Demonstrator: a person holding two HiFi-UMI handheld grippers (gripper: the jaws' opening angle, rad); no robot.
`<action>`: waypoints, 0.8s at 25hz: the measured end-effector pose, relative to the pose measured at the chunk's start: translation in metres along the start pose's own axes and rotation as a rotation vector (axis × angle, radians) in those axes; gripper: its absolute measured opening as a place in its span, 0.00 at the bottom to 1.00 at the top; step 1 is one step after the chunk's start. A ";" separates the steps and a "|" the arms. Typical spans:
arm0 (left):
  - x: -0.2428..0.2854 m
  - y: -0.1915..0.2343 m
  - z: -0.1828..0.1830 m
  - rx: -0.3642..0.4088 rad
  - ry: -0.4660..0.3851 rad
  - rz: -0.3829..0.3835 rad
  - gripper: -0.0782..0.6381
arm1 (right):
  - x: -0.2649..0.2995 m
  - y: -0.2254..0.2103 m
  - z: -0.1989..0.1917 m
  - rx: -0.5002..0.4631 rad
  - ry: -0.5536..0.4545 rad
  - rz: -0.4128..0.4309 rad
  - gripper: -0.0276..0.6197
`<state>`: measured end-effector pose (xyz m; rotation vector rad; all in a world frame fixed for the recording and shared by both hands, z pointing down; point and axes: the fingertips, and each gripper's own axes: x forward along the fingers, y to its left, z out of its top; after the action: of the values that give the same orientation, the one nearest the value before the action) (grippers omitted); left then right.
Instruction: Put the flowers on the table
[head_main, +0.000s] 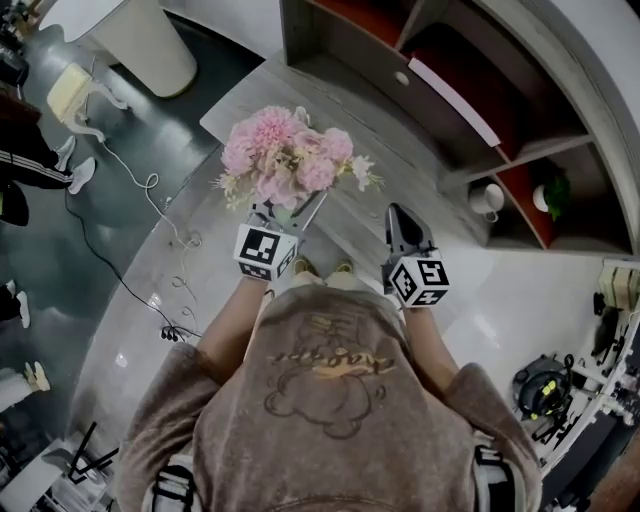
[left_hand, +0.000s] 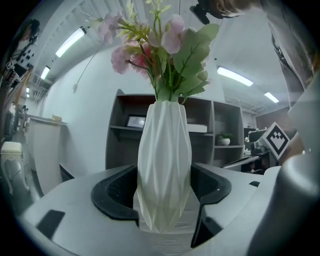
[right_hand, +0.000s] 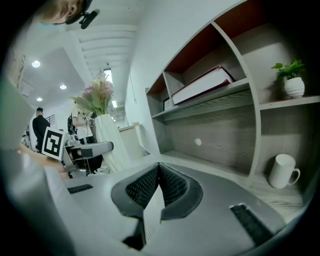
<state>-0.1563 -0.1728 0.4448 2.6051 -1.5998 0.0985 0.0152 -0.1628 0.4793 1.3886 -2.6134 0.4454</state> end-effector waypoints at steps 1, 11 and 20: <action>0.000 0.000 -0.002 0.001 -0.003 -0.008 0.58 | -0.001 0.000 -0.001 -0.002 0.000 -0.008 0.04; 0.072 -0.034 -0.016 0.028 0.022 -0.106 0.58 | -0.006 -0.066 0.023 0.025 -0.015 -0.088 0.04; 0.107 -0.062 -0.052 0.062 0.050 -0.193 0.58 | -0.030 -0.091 0.017 0.041 0.004 -0.157 0.04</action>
<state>-0.0533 -0.2341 0.5045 2.7646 -1.3425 0.2015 0.1076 -0.1929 0.4730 1.5891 -2.4814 0.4812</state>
